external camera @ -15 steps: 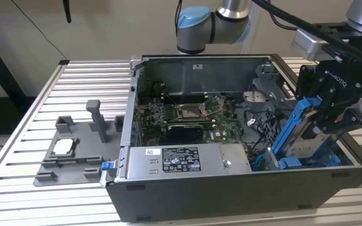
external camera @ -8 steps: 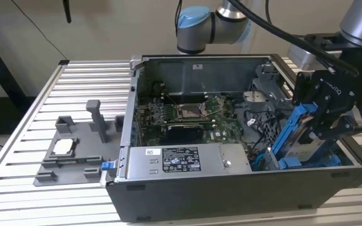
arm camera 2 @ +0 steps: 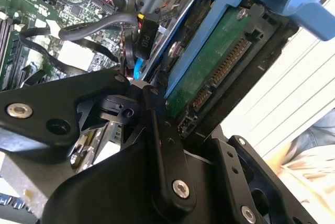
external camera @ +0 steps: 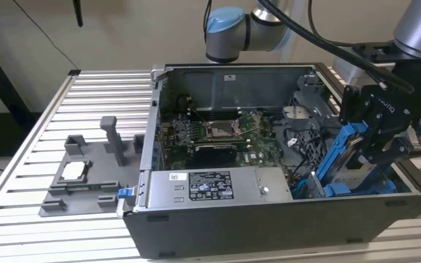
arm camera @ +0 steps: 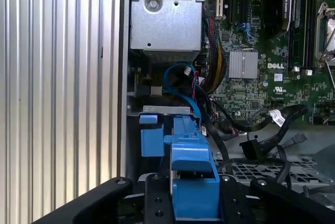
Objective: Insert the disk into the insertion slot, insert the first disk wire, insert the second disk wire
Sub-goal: 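Insert the disk into the insertion slot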
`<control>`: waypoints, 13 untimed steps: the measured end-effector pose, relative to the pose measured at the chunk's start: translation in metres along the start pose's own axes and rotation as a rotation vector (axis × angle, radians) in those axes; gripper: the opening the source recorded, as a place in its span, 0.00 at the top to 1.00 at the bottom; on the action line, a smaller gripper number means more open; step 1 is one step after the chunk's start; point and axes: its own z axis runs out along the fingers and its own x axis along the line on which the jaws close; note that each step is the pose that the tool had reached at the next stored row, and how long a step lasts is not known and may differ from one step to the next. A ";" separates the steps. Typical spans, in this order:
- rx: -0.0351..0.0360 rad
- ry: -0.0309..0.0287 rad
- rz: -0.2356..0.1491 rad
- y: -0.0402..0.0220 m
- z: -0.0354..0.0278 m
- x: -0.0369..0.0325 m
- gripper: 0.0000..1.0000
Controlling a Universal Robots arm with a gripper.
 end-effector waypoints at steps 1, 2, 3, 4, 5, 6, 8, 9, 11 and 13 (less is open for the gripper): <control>0.0000 0.0003 0.000 0.0000 -0.0001 0.0000 0.66; -0.0001 0.0003 0.000 0.0000 0.0000 0.0000 0.60; -0.0001 0.0004 0.000 0.0000 0.0000 0.0000 0.60; -0.0001 0.0003 0.000 0.0000 0.0001 -0.0002 0.60; -0.0001 0.0005 0.000 0.0000 -0.0003 -0.0002 0.53; -0.0001 0.0005 0.000 0.0002 -0.0029 -0.0002 0.53; -0.0001 0.0004 0.000 0.0005 -0.0117 -0.0002 0.53; -0.0001 0.0003 0.000 0.0007 -0.0163 -0.0002 0.53; 0.0007 0.0004 0.000 0.0009 -0.0243 -0.0003 0.53; 0.0058 -0.0001 0.000 0.0011 -0.0277 -0.0003 0.53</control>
